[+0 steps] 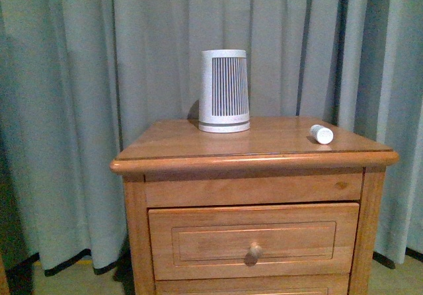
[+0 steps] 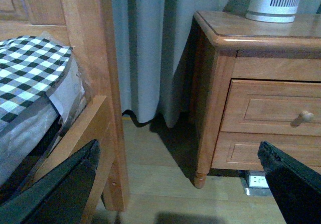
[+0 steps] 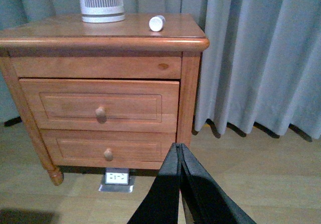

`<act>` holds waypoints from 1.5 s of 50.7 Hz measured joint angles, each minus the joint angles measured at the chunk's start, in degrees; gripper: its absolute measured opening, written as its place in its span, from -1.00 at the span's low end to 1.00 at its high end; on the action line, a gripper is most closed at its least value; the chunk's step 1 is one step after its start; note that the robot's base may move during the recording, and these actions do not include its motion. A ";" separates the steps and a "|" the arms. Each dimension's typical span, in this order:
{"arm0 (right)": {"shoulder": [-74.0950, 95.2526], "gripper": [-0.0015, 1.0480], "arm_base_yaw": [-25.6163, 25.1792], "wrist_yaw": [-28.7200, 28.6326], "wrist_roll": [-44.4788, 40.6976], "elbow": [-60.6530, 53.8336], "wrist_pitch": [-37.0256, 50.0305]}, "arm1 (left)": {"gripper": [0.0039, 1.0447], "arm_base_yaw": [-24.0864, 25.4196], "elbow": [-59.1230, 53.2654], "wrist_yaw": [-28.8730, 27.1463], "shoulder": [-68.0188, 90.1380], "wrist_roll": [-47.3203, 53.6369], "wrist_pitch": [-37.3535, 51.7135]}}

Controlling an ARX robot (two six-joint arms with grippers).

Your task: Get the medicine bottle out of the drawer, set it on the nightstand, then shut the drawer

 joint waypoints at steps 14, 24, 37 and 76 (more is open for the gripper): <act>0.00 -0.94 0.00 0.00 0.00 0.00 0.00 | 0.87 0.00 0.00 0.00 0.00 0.00 0.00; 0.00 -0.30 0.00 0.00 -0.09 0.00 0.00 | 0.87 0.00 0.00 0.00 0.00 0.00 0.02; 0.00 0.57 0.00 0.00 -0.09 0.00 0.00 | 0.87 0.00 0.00 0.00 0.00 0.00 0.00; 0.00 0.87 0.00 0.00 -0.09 0.00 0.00 | 0.87 0.00 0.00 0.00 0.00 0.00 0.02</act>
